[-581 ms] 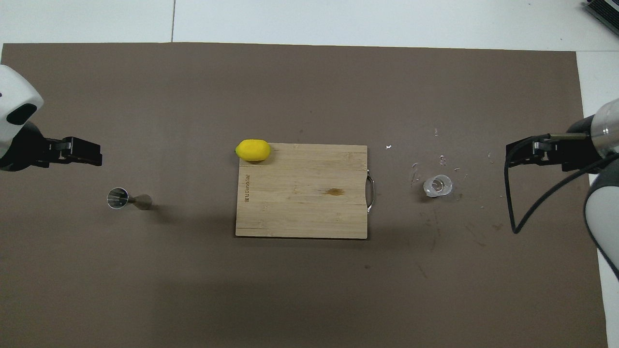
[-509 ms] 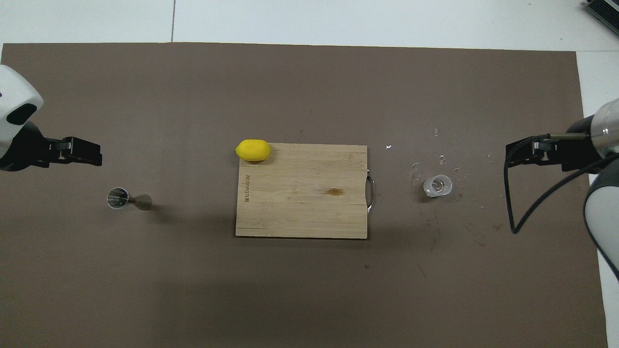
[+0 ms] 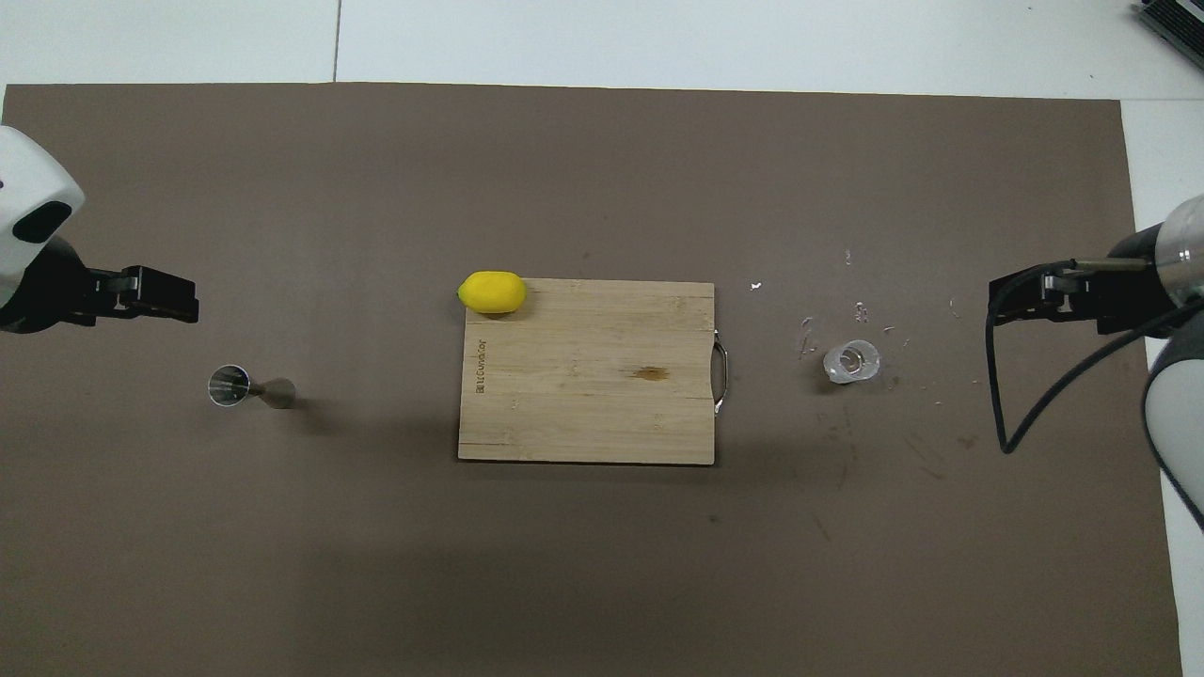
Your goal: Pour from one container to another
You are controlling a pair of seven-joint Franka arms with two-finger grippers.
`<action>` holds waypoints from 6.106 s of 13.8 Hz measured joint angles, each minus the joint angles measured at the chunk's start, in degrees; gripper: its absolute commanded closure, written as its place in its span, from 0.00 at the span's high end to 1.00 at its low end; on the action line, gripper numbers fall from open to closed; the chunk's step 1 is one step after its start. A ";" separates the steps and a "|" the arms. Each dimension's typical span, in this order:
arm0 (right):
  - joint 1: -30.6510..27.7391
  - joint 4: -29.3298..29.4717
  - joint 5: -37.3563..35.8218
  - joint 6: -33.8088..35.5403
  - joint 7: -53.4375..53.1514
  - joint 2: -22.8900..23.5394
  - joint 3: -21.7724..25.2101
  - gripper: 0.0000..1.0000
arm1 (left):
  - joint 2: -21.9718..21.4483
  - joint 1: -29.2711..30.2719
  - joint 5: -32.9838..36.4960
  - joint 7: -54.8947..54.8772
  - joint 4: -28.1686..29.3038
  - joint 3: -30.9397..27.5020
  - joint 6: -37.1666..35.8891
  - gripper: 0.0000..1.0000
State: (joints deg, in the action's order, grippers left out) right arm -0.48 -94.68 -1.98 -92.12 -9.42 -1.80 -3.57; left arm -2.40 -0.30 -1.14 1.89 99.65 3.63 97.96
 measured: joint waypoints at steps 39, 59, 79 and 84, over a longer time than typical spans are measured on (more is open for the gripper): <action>-0.04 0.00 0.00 0.00 0.00 0.00 0.31 1.00 | 0.12 -5.63 0.00 -3.14 5.37 1.05 18.04 1.00; -0.04 0.00 0.00 0.00 0.00 0.00 0.31 1.00 | -0.96 -0.64 -8.93 -27.91 5.40 -0.69 9.76 1.00; -0.05 0.00 0.00 0.00 0.00 0.00 0.31 1.00 | 4.43 23.60 -49.72 -95.73 14.80 -0.93 -9.07 1.00; -0.05 0.00 0.00 0.00 0.00 0.00 0.31 1.00 | 10.86 27.22 -54.02 -112.89 15.52 -0.92 -12.38 1.00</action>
State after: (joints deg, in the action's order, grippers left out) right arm -0.53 -94.68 -1.98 -92.12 -9.42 -1.80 -3.26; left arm 8.47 26.92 -55.16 -111.00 115.17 2.70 85.58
